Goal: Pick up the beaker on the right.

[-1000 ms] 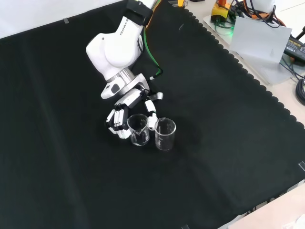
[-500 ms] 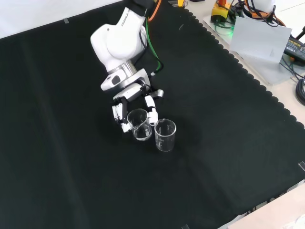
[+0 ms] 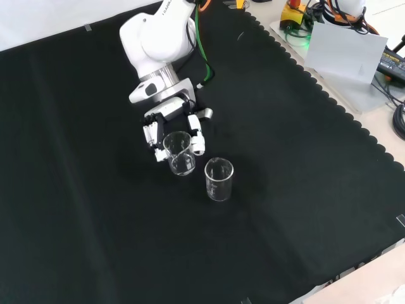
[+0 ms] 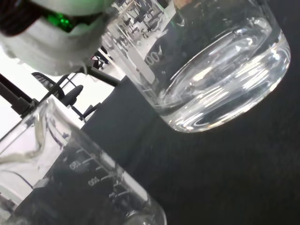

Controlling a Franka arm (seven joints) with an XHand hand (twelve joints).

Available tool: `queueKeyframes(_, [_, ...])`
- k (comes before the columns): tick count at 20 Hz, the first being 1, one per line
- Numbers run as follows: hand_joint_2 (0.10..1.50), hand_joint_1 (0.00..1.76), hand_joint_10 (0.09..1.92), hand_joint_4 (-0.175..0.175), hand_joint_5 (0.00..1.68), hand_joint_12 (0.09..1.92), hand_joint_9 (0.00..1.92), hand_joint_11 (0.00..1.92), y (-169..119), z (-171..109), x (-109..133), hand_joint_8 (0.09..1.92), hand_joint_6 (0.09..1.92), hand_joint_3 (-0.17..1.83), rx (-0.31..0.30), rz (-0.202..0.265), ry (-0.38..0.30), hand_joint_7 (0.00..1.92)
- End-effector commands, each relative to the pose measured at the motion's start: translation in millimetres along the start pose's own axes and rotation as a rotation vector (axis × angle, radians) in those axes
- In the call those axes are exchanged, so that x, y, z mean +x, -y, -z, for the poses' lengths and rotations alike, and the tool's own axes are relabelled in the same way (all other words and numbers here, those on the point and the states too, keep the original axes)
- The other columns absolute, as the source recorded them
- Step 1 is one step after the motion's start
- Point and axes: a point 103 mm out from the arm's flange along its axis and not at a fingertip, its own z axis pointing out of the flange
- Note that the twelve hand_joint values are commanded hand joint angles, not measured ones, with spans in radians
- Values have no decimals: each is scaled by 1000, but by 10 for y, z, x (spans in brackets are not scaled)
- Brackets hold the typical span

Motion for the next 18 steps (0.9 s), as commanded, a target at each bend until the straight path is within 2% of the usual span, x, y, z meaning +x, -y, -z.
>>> queueKeyframes(1, [733,1314,278,-175,1329,717,1527,1291,49,195,-1,383,466,459,4,21,49,1407])
queueKeyframes(4, [671,1308,498,-175,1244,745,1442,1268,91,276,38,644,687,631,19,25,63,1306])
queueKeyframes(6, [653,1306,591,-175,1222,757,1405,1260,118,318,55,711,746,682,29,28,72,1281])
queueKeyframes(18, [639,1305,658,-175,1212,768,1382,1253,328,621,209,746,779,718,124,52,125,1270])
